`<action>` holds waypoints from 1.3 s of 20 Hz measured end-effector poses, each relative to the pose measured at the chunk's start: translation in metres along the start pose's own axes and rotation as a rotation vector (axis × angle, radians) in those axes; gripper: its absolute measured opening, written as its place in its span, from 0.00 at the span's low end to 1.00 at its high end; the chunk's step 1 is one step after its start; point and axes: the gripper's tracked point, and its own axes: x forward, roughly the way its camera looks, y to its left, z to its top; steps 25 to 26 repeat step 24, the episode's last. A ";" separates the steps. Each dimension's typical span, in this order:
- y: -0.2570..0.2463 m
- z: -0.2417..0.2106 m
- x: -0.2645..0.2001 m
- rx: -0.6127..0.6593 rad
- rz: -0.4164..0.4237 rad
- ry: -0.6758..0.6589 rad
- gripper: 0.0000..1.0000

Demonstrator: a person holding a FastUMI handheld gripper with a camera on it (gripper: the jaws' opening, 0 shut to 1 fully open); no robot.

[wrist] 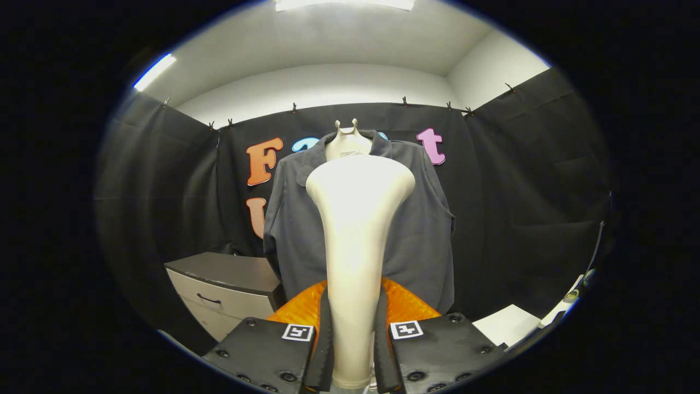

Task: Iron the clothes twice with a garment steamer, once on the left side and once on the right side.

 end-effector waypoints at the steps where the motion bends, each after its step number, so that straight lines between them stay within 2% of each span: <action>1: 0.000 0.000 -0.001 0.001 -0.002 -0.003 0.37; 26: 0.013 -0.016 0.007 0.025 0.021 0.027 0.37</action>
